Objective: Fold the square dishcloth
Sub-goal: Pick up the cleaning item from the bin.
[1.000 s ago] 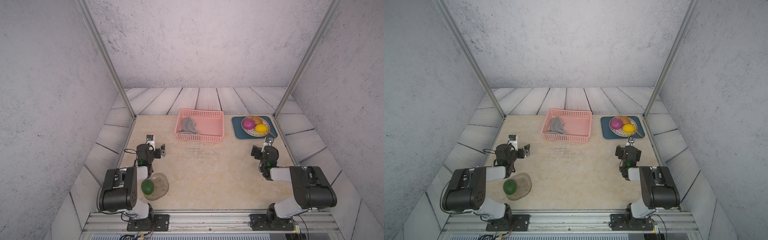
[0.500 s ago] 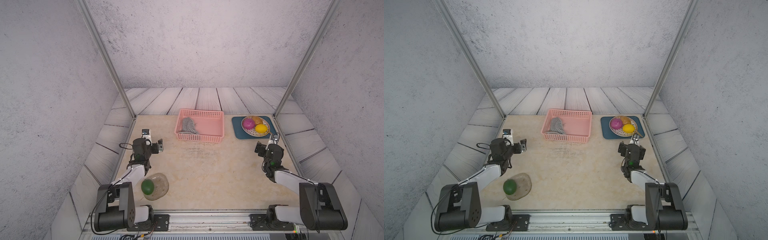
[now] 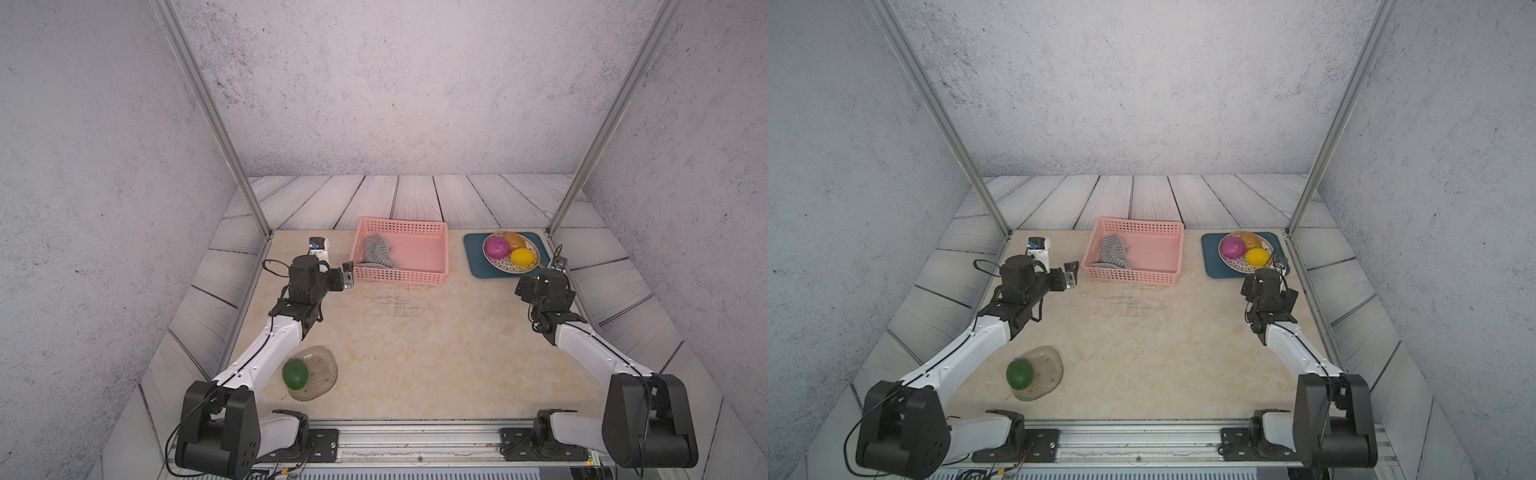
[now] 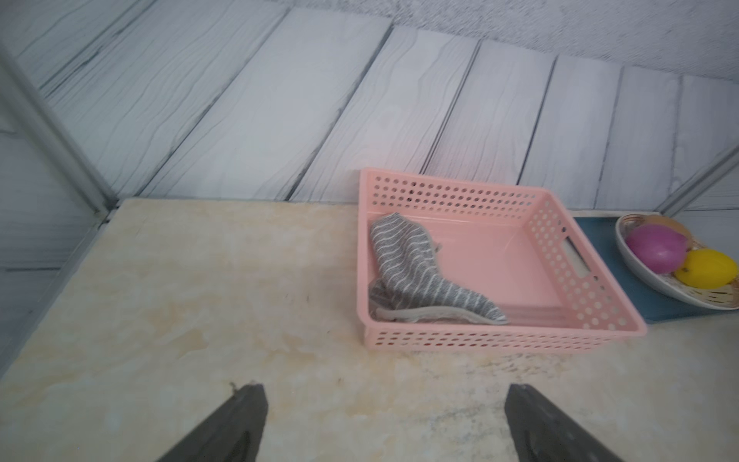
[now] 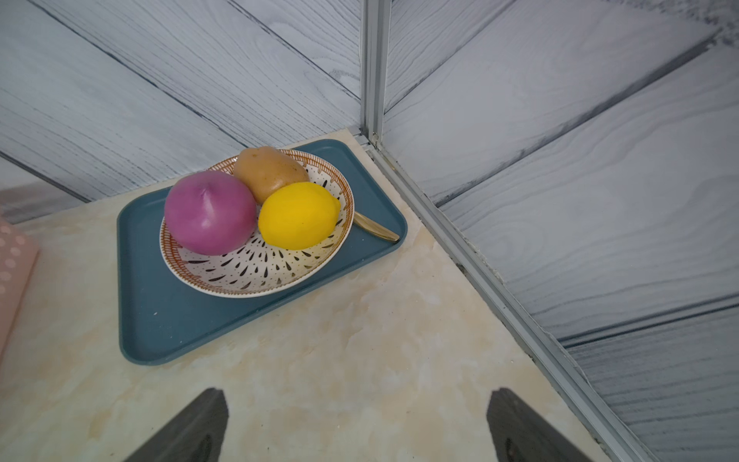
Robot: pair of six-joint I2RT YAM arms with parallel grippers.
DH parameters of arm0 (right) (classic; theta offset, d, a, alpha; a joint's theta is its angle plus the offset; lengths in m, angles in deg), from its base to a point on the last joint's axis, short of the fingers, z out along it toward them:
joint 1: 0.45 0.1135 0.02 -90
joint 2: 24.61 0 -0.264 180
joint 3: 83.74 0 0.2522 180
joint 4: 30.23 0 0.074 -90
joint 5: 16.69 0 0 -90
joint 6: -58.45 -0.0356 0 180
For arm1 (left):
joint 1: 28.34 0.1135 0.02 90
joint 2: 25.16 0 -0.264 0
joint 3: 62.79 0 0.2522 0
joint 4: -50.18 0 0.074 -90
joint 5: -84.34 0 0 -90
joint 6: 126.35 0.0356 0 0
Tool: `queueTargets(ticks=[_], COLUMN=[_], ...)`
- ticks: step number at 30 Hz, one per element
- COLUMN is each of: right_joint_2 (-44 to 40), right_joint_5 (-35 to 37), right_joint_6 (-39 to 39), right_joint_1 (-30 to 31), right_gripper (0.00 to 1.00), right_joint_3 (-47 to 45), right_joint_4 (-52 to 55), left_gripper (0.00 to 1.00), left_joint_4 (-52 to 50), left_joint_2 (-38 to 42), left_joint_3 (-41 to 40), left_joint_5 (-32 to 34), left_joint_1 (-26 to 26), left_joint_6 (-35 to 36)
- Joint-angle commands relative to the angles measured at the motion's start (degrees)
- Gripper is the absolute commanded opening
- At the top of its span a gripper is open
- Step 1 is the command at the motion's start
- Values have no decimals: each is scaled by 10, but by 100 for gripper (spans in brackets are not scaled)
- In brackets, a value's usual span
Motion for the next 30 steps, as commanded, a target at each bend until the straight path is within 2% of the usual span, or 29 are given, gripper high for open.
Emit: queueTargets(ticks=[1,8,11,19,30], right_joint_2=[11,8,10,15,34], right_joint_5=[20,14,7,-13,-28], right_joint_6=[-37,-41,-23,-4,-9], right_joint_1=[3,2,3,3,3], right_gripper=[99,99,99,99,99], right_joint_3=[23,50,54,65,79], right_joint_4=[79,110,113,134,150], left_gripper=[100,100,100,100,100], left_joint_4=[-33,-108,-139,-258,-388], left_joint_2=[-40,-163,-218,-342,-493], left_joint_3=[50,202,261,400,565], left_joint_5=[3,-30,-10,26,129], left_joint_1=[-34,-96,-115,-120,-118], left_joint_6=[-6,-2,-2,-17,10])
